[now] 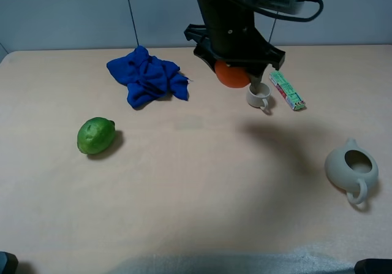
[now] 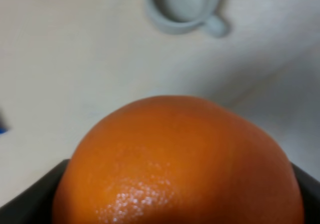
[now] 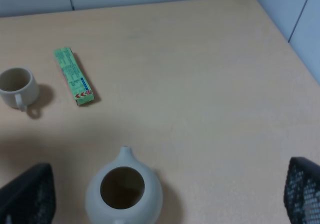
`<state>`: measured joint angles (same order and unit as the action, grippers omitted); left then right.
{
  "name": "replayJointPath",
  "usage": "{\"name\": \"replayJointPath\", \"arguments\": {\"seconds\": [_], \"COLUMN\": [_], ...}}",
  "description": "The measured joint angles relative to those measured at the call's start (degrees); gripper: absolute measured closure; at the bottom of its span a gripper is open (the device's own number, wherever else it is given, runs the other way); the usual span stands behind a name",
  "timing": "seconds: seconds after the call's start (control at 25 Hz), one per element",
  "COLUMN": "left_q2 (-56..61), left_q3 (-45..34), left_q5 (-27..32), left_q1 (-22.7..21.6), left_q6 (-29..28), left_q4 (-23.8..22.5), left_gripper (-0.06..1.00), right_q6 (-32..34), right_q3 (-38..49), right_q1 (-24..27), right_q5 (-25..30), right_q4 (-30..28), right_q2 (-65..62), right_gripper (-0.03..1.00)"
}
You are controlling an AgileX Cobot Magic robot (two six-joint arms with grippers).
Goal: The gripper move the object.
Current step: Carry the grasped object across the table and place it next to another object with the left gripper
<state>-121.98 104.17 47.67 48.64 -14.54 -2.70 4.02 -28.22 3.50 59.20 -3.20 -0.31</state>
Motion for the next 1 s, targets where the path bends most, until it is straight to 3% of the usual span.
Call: {"name": "replayJointPath", "arguments": {"seconds": [0.24, 1.0], "left_q2": [-4.15, -9.97], "left_q3": [5.44, 5.9], "left_q5": [1.25, -2.22], "left_q1": [4.25, 14.42], "left_q6": [0.11, 0.19], "left_q4": [0.13, 1.76], "left_gripper": [0.2, 0.2], "right_q6": [0.0, 0.0], "right_q3": [0.0, 0.0], "right_q1": [0.0, 0.0], "right_q5": [0.0, 0.0], "right_q4": [0.0, 0.0], "right_q2": [0.0, 0.0], "right_gripper": [0.27, 0.27]}}
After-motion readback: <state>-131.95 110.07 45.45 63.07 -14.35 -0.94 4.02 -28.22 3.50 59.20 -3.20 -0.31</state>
